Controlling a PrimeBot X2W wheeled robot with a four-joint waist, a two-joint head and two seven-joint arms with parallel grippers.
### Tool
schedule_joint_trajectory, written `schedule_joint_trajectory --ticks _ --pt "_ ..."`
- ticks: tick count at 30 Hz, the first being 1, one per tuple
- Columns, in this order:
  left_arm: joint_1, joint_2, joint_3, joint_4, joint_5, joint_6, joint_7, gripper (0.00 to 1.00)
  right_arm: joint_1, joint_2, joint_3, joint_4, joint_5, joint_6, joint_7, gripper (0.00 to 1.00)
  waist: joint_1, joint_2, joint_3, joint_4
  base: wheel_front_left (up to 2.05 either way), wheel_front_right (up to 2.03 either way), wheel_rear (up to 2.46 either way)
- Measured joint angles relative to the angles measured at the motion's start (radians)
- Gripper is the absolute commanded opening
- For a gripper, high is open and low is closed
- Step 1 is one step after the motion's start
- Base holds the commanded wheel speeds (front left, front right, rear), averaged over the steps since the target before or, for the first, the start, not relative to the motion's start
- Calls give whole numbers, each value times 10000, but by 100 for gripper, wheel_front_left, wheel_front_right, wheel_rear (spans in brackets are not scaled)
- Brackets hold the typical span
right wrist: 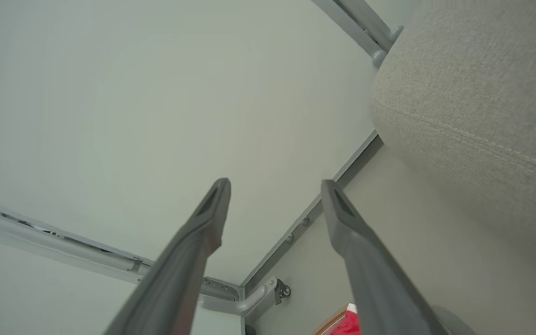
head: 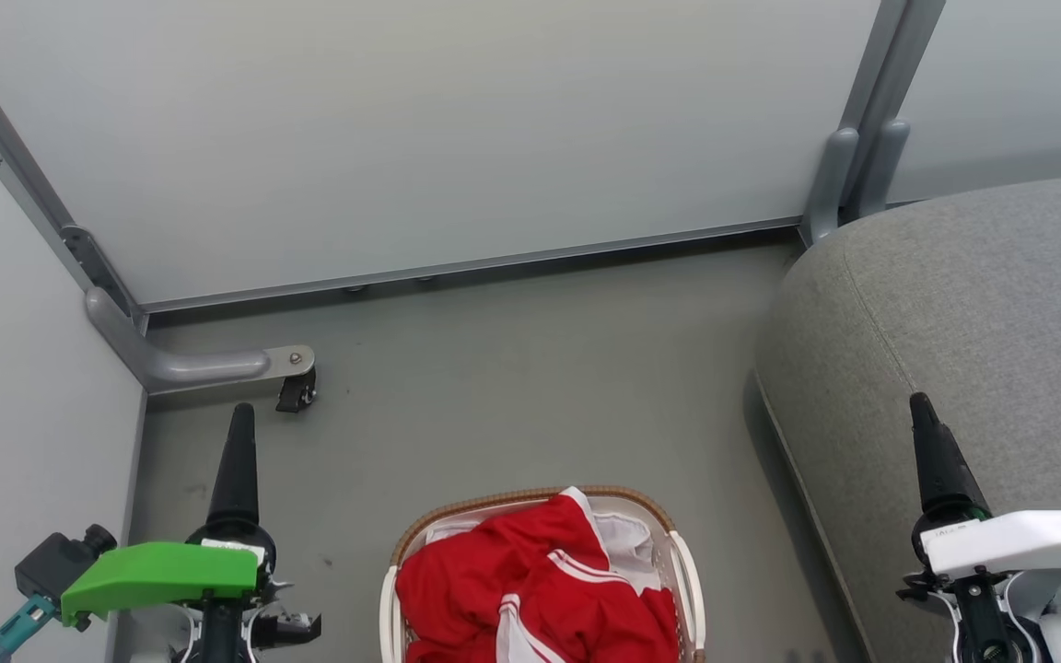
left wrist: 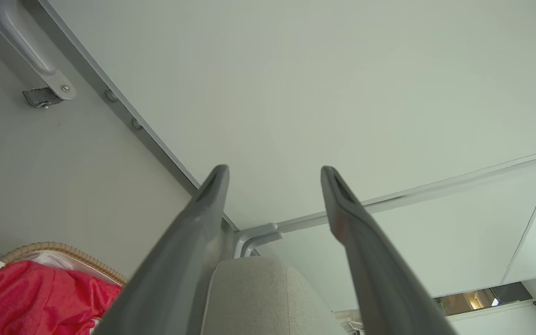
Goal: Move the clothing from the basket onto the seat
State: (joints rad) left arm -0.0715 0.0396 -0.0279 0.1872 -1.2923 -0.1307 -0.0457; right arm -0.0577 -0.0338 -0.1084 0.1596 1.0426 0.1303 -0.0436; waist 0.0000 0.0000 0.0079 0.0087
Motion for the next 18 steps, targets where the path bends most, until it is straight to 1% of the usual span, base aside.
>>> schedule_joint_trajectory --ticks 4,8,11,18 --pt "1 6 0 -196 748 2 -136 100 5 -15 81 -199 -961 0 -121 100 0 0 11 16 0 0 0" --pt "2 10 -77 -290 1804 88 -265 100 52 -31 151 -244 -1643 0 -276 100 0 0 23 19 0 0 0" --pt "8 12 -148 -339 2441 167 -362 100 67 -36 194 -247 -2094 0 -366 100 0 0 33 18 0 0 0" --pt "58 17 -384 -420 3764 182 -575 100 118 -48 213 -205 -3124 0 -564 100 0 0 41 32 0 0 0"
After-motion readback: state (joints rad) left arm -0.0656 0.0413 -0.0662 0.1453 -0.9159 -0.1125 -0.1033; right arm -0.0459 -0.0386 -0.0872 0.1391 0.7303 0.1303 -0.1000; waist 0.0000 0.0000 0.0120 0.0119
